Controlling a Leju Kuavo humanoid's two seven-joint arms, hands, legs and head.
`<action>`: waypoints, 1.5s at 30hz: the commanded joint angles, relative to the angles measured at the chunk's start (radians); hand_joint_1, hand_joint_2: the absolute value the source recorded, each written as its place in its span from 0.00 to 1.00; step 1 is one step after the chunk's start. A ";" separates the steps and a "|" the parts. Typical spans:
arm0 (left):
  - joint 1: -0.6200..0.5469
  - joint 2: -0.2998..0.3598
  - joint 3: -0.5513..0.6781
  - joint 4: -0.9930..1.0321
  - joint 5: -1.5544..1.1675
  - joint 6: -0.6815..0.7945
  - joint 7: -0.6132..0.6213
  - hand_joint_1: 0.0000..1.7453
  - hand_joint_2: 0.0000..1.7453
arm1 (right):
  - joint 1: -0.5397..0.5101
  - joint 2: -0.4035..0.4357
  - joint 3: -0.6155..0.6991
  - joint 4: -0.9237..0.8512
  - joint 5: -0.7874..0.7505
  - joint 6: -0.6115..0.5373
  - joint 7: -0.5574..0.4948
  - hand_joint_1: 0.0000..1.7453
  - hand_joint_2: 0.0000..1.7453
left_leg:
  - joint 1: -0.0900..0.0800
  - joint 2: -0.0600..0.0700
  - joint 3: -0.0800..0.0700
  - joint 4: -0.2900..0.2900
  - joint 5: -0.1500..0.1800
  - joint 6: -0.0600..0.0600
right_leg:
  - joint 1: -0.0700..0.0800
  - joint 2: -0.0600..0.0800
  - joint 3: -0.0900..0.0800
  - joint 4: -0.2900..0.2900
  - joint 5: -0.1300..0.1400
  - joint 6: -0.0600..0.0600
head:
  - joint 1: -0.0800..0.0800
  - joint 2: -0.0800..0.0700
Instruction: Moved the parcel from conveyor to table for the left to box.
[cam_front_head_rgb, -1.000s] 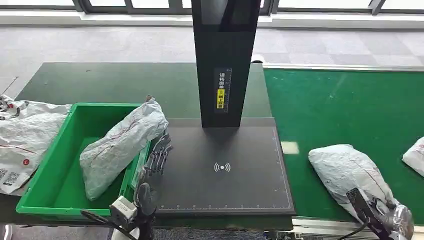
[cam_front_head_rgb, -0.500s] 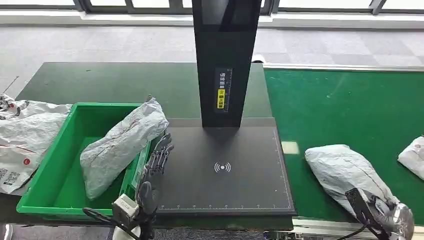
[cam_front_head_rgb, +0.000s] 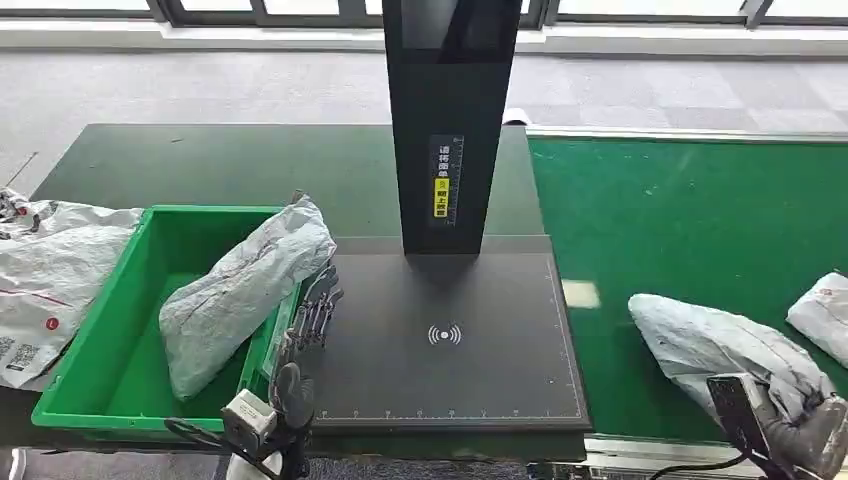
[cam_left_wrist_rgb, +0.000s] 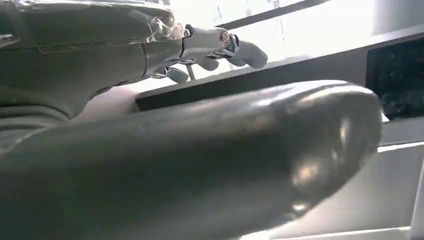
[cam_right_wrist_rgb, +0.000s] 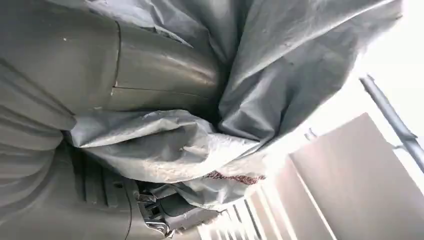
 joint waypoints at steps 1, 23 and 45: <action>0.013 0.014 -0.014 0.024 -0.006 0.032 0.000 0.00 0.00 | 0.181 0.146 0.397 -0.522 0.009 -0.187 -0.074 1.00 1.00 | 0.000 0.006 0.001 0.000 -0.001 -0.002 | 0.000 0.004 -0.002 0.001 0.000 -0.002 | 0.000 0.000; -0.046 -0.005 -0.030 0.090 -0.012 -0.021 0.000 0.00 0.00 | 0.237 0.034 0.700 -0.605 -0.014 -0.247 -0.030 1.00 1.00 | 0.001 0.002 0.000 -0.001 0.000 -0.001 | 0.001 -0.001 0.000 0.000 -0.001 -0.002 | 0.000 0.000; -0.194 -0.038 -0.109 0.258 0.035 -0.062 0.000 0.00 0.00 | -0.339 0.113 0.776 0.473 -0.193 -0.097 -0.090 1.00 1.00 | 0.002 0.007 0.000 -0.002 0.006 -0.003 | 0.002 0.005 -0.002 -0.002 0.007 -0.003 | 0.000 0.000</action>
